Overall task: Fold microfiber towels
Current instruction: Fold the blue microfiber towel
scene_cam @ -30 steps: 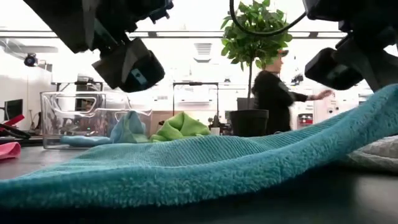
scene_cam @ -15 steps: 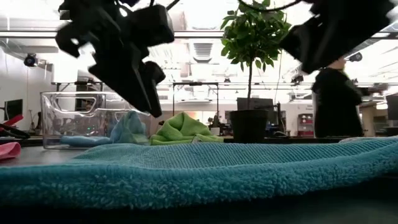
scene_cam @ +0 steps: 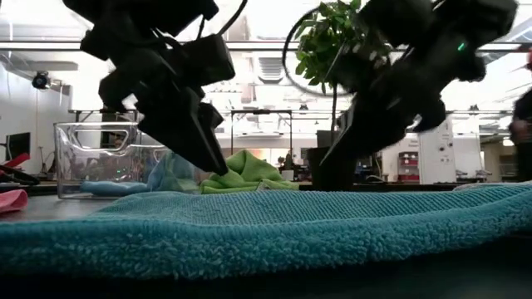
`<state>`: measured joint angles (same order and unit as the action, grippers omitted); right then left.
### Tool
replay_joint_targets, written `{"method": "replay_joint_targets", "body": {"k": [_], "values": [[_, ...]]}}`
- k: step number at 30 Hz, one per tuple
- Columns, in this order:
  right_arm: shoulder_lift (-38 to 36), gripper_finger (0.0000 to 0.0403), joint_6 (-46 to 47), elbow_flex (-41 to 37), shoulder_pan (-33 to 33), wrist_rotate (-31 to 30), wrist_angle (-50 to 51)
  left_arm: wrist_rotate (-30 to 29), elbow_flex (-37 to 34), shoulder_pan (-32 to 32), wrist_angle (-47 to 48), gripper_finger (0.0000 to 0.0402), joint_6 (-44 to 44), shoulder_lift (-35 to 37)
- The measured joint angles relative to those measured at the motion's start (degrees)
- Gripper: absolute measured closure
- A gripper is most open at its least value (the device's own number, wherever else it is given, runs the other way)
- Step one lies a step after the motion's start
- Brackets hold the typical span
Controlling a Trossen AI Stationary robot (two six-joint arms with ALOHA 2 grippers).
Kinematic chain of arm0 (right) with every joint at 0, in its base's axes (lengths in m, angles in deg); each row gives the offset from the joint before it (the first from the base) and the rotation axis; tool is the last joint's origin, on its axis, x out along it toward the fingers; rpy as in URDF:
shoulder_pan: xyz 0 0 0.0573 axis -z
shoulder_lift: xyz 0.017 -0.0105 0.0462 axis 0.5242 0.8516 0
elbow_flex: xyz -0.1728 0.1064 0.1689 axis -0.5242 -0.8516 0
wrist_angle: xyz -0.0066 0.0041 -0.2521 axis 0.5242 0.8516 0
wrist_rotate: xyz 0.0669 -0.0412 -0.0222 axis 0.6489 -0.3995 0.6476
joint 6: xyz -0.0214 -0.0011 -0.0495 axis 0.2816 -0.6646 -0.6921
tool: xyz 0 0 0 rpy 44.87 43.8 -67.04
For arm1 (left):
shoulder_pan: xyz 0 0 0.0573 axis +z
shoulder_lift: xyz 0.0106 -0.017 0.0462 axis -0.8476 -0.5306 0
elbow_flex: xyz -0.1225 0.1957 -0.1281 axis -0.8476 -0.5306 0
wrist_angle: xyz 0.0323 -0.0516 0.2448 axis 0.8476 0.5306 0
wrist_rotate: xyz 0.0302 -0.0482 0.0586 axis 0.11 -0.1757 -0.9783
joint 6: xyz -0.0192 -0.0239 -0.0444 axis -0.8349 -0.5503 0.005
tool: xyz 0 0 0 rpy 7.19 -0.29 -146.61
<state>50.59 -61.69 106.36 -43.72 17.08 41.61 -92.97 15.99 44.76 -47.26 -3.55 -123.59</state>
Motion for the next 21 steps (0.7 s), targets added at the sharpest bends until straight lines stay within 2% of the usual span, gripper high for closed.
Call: {"method": "replay_joint_targets", "body": {"k": [6,15,21], "values": [[5.5,0.0394,-0.1,1.3,2.6,0.1,1.1,-0.7,0.0,0.6,-0.7,0.0238,0.1,-2.2],[2.5,0.0394,-1.8,1.5,4.4,-0.3,14.3,-0.9,0.1,1.1,2.8,0.0238,0.1,0.8],[-1.6,0.0394,-3.1,1.0,4.4,0.1,17.9,-8.5,0.1,1.8,9.6,0.0238,-0.5,3.2]]}}
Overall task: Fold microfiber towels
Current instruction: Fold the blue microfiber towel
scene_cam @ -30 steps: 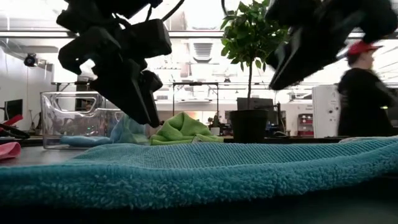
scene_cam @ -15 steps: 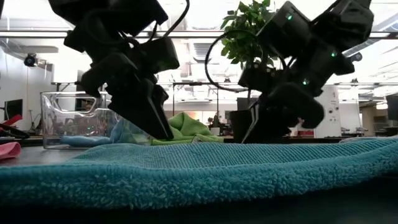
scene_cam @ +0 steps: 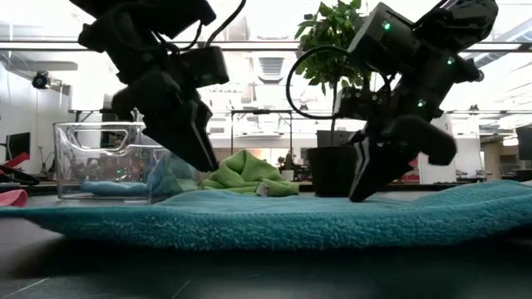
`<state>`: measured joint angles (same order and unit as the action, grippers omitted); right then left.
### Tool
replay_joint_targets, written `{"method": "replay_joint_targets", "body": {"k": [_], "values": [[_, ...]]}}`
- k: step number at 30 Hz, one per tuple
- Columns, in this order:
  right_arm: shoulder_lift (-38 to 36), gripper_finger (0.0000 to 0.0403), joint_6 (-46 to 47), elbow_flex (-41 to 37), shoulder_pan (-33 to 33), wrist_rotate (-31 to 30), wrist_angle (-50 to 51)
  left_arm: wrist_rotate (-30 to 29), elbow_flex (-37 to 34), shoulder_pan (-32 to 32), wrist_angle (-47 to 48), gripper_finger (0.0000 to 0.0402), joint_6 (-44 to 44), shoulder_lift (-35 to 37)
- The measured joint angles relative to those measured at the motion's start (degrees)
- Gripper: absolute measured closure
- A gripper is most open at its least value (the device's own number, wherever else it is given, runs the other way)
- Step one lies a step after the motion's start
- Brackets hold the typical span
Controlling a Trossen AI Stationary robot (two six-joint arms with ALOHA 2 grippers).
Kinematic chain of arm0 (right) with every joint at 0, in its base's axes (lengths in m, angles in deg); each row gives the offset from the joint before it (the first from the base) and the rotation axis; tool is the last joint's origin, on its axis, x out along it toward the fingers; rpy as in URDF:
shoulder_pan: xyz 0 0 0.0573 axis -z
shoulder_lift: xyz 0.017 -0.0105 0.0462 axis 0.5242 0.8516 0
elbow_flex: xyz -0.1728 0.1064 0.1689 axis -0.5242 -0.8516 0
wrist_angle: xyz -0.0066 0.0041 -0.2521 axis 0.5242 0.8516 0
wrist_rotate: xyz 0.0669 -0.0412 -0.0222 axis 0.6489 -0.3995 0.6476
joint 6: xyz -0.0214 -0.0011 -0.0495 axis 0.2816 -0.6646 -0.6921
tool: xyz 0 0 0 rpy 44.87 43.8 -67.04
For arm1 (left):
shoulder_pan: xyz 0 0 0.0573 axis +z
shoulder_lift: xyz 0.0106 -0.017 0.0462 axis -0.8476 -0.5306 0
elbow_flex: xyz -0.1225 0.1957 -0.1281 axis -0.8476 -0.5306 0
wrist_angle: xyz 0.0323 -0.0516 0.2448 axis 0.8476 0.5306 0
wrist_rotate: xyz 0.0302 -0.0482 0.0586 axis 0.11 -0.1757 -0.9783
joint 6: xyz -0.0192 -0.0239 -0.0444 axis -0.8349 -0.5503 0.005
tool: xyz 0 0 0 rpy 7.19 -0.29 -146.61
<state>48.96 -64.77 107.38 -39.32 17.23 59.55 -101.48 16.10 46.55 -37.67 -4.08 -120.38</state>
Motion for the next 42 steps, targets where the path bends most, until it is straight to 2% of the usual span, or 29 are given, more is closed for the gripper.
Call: {"method": "replay_joint_targets", "body": {"k": [4,11,20,25,33,38,42], "values": [[-2.4,0.0394,0.4,0.0,0.0,0.0,-2.1,-2.3,-0.1,0.6,2.3,0.0238,-1.7,0.4],[-2.3,0.0394,1.1,-0.2,-0.9,-0.1,-8.2,-5.0,-0.1,0.9,2.4,0.0238,-1.3,0.2],[-2.3,0.0394,0.5,-0.2,-0.9,-0.6,-13.6,-5.8,0.7,1.2,-3.1,0.0238,-1.3,0.4],[-1.3,0.0394,0.3,0.8,-0.7,-0.6,-18.9,-5.7,3.3,-0.4,-2.8,0.0238,3.1,5.8],[6.2,0.0394,-2.9,11.2,2.3,3.8,-18.2,-9.7,-0.5,-0.7,-5.1,0.0238,9.9,18.8],[10.9,0.0394,-5.3,19.3,4.4,5.2,-11.7,-10.9,-5.4,-0.7,-13.8,0.0238,18.6,24.1],[14.6,0.0384,-5.8,25.9,6.6,11.4,-5.1,-11.9,-9.8,-0.4,-21.5,0.0238,25.7,27.0]]}}
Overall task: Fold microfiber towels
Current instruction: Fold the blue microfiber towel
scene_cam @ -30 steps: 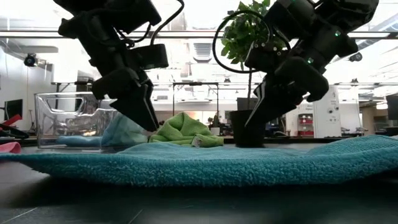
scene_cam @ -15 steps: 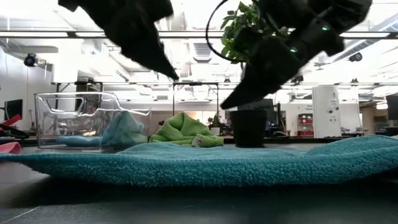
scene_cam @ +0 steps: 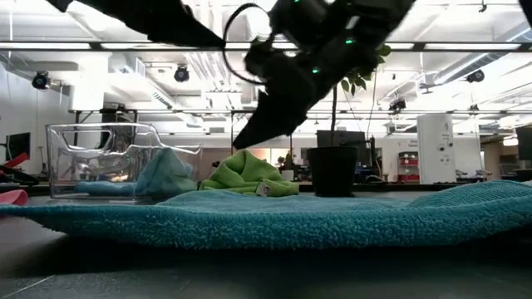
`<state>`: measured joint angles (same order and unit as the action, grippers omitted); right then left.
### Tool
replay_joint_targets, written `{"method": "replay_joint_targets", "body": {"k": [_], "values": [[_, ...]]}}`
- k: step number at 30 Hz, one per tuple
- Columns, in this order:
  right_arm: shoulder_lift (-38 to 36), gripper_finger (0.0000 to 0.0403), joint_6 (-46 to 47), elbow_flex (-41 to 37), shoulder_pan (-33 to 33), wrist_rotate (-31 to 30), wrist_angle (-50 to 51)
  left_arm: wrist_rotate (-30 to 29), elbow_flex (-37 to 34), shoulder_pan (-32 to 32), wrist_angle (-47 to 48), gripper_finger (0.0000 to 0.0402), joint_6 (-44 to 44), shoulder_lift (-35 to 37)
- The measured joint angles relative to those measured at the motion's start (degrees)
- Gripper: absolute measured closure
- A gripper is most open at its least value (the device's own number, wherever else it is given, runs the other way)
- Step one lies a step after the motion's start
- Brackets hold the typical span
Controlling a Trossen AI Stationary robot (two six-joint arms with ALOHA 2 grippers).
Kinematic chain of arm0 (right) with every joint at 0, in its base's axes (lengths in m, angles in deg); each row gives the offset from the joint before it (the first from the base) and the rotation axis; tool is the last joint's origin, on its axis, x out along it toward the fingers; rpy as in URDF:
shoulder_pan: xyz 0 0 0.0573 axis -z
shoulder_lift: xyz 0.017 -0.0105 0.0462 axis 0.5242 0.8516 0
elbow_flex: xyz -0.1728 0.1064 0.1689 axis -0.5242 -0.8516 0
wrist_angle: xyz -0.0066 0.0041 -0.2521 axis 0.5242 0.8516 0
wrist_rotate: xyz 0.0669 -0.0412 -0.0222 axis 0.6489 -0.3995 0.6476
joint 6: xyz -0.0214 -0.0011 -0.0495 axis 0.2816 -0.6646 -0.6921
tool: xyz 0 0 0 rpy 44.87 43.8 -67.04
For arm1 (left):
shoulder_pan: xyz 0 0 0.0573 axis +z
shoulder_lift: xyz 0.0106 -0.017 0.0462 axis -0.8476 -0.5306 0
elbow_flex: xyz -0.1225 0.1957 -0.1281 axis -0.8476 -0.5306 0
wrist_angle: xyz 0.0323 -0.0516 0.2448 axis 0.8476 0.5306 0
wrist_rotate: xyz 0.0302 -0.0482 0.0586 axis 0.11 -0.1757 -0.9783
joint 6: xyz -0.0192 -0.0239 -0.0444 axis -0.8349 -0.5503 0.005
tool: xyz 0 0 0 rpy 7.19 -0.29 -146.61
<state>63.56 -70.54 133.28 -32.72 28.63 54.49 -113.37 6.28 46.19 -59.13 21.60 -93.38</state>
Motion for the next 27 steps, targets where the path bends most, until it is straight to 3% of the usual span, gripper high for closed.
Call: {"method": "replay_joint_targets", "body": {"k": [4,18,23,27], "values": [[4.0,0.0354,0.3,5.2,1.9,4.1,3.8,-0.2,-2.9,0.7,-4.0,0.0238,4.6,2.9],[14.3,0.02,-0.7,16.4,5.9,4.2,14.0,-1.2,-3.5,0.7,-2.3,0.0238,3.0,7.1],[14.7,0.0185,-1.9,16.1,5.9,7.4,14.0,-1.1,-3.5,0.7,-2.2,0.0238,3.0,6.7],[14.8,0.0199,-2.5,16.1,5.9,11.0,13.8,-1.1,-3.5,0.7,-2.3,0.0238,3.0,6.7]]}}
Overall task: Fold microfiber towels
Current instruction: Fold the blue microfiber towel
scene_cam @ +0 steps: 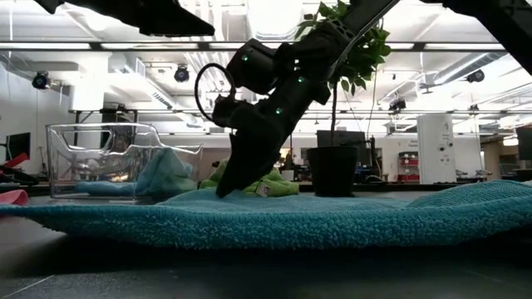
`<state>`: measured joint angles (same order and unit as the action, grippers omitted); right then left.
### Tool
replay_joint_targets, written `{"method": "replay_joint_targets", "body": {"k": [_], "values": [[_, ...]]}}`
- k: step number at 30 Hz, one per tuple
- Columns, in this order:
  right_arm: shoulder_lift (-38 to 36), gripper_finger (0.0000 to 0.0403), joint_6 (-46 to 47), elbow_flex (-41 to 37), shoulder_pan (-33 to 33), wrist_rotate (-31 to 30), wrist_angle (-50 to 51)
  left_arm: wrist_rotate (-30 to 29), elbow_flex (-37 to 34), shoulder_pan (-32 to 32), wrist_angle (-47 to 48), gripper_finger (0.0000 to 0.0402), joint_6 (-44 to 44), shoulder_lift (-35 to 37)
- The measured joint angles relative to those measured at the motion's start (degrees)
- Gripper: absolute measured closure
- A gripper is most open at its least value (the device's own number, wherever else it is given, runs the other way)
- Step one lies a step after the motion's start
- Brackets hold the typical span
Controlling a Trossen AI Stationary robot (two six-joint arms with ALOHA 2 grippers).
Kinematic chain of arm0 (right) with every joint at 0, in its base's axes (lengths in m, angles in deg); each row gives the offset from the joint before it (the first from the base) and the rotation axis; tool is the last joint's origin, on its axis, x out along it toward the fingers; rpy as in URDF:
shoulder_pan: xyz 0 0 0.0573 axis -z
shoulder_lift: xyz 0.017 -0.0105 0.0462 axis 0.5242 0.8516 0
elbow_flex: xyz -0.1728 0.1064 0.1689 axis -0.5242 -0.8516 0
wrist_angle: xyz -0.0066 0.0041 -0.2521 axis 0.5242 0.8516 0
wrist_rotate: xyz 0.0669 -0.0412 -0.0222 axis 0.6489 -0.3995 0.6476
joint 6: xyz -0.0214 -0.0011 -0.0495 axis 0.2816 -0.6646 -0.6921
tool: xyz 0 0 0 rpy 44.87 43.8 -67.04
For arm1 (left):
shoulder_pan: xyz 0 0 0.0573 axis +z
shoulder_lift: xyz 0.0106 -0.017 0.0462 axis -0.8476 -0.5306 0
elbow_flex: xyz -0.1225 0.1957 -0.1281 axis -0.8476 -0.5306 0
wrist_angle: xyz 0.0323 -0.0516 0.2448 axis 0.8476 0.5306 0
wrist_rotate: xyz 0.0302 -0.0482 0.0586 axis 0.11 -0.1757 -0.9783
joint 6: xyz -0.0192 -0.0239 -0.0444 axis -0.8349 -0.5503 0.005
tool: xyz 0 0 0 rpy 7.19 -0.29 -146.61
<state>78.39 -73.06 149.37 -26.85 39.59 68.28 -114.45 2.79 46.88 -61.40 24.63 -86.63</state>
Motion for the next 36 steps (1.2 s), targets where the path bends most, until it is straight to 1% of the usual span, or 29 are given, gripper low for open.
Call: {"method": "replay_joint_targets", "body": {"k": [5,13,17,23,25,29,36], "values": [[-0.3,0.0254,-1.8,0.0,-0.5,0.6,-1.2,0.0,0.0,0.0,-0.3,0.0238,0.0,0.0],[-0.9,0.0382,-5.7,0.1,-2.1,0.5,0.0,0.0,0.0,0.0,-0.3,0.0238,0.0,-0.1],[-1.9,0.0391,-8.2,0.1,-4.0,0.0,3.4,0.0,0.0,0.0,-0.3,0.0238,0.0,-0.1],[-2.6,0.0394,-13.1,0.0,-10.2,-2.8,10.4,0.0,0.0,0.0,-0.3,0.0238,0.0,-0.1],[-2.6,0.0394,-12.9,-0.1,-11.7,-3.1,11.3,0.0,0.0,0.1,-0.2,0.0238,0.0,-0.1],[-2.9,0.0394,-11.7,-0.1,-13.7,-6.7,12.6,0.0,0.0,0.1,-0.2,0.0238,0.0,-0.1],[-4.1,0.0394,-9.5,-0.1,-14.7,-7.4,16.3,-0.1,0.0,0.1,-0.3,0.0238,0.0,-0.8]]}}
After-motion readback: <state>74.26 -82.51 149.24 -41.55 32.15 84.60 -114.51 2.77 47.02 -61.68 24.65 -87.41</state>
